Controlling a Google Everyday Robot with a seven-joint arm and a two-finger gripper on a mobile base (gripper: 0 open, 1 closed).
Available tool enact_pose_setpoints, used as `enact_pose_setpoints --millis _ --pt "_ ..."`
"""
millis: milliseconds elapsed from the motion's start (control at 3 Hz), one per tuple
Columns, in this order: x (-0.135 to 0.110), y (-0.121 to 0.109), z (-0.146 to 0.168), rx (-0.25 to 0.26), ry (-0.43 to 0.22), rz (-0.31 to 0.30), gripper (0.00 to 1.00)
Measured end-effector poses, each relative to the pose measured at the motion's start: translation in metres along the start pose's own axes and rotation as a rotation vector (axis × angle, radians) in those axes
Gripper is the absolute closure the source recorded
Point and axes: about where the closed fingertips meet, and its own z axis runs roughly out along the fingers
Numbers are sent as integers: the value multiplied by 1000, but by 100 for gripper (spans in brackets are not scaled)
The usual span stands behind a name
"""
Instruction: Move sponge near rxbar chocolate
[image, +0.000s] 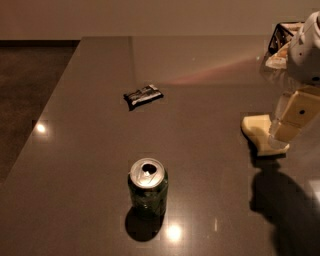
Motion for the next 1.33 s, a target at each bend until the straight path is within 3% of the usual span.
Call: enact_pose_setpoints --millis 333,667,1333 --pt "0 0 0 0 0 0 0" --pt "-2 -8 2 19 -2 41 0" --pt "9 -40 18 71 -1 265 0"
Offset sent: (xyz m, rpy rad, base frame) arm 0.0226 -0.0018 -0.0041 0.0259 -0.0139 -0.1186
